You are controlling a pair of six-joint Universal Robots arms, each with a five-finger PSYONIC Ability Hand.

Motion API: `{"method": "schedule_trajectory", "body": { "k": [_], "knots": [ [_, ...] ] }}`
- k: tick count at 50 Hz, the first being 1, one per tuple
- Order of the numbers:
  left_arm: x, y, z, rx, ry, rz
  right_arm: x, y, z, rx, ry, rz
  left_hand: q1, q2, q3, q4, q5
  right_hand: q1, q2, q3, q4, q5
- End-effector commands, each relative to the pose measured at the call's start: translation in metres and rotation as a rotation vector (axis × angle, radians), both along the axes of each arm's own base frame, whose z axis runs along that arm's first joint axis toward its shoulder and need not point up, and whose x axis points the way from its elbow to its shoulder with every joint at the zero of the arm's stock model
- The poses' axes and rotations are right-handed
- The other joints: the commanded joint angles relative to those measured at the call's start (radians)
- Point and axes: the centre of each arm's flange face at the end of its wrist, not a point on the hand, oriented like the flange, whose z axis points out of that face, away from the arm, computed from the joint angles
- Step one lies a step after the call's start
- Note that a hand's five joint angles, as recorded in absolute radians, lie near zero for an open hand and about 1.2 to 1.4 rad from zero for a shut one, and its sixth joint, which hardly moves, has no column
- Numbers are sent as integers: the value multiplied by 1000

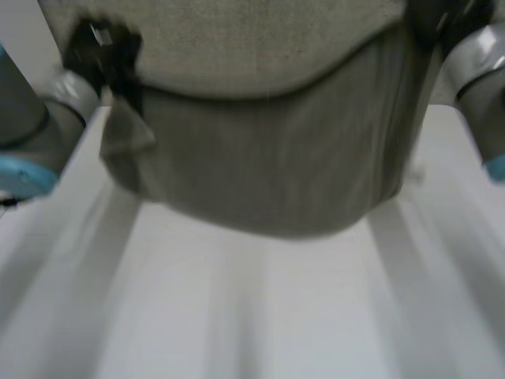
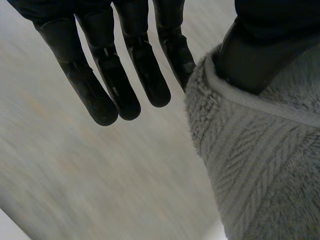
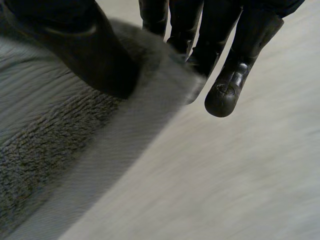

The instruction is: Fold the towel.

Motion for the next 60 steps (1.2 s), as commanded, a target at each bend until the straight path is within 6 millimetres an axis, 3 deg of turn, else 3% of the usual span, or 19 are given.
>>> {"method": "schedule_trajectory", "body": {
  "k": [1,3,9,12,14,15,16,17,19,20,21,22,26,29,35,45,51,56,60],
  "knots": [
    [9,15,98,-242,324,-150,-18,17,73,-140,-208,44,44,38,15,38,25,61,54,55,50,54],
    [9,11,93,-226,318,-150,-6,4,45,32,-131,70,44,38,15,38,25,61,54,55,50,54],
    [10,1,68,-152,274,-119,2,-3,15,186,-29,73,44,38,15,38,25,61,54,55,50,54],
    [21,-8,38,-75,224,-71,6,-8,-12,255,31,81,44,38,15,38,25,61,54,55,50,54],
    [27,-9,-5,28,155,-58,8,-9,-26,291,55,93,44,38,15,38,25,61,54,55,50,54],
    [27,-9,-5,29,155,-58,10,-10,-41,329,80,108,44,38,15,38,25,61,54,55,50,54],
    [26,-5,-27,75,116,-76,10,-10,-41,329,80,108,44,38,15,38,25,61,54,55,50,54],
    [26,-5,-27,75,115,-76,11,-9,-59,370,105,122,44,38,15,38,25,61,54,55,50,54],
    [24,4,-70,138,22,-109,12,-8,-79,422,131,132,44,38,15,38,25,61,54,55,50,54],
    [24,4,-71,138,21,-109,13,-7,-101,477,157,138,44,38,15,38,25,61,54,55,50,54],
    [26,9,-94,170,-28,-112,12,-5,-124,532,189,137,44,38,15,38,25,61,54,55,50,54],
    [29,15,-114,195,-79,-107,12,-5,-124,533,189,137,44,38,15,38,25,61,54,55,50,54],
    [35,29,-145,229,-179,-97,6,5,-174,651,281,124,44,38,15,38,25,61,54,55,50,54],
    [37,41,-161,252,-255,-95,1,12,-188,686,309,116,44,38,15,38,25,61,54,55,50,54],
    [46,46,-166,272,-274,-72,-5,23,-184,682,311,111,44,38,15,38,25,61,54,55,50,54],
    [63,49,-144,230,-254,-20,-33,42,-150,658,228,50,44,38,15,38,25,61,54,55,50,54],
    [61,50,-153,240,-252,-15,-65,34,-142,699,99,-31,44,38,15,38,25,61,54,55,50,54],
    [58,48,-179,306,-253,-13,-72,35,-150,741,61,-37,44,38,15,38,25,61,54,55,50,54],
    [52,52,-191,341,-262,-29,-72,38,-157,762,66,-38,-286,-292,-315,-291,-305,61,54,55,50,54]
  ]
}}
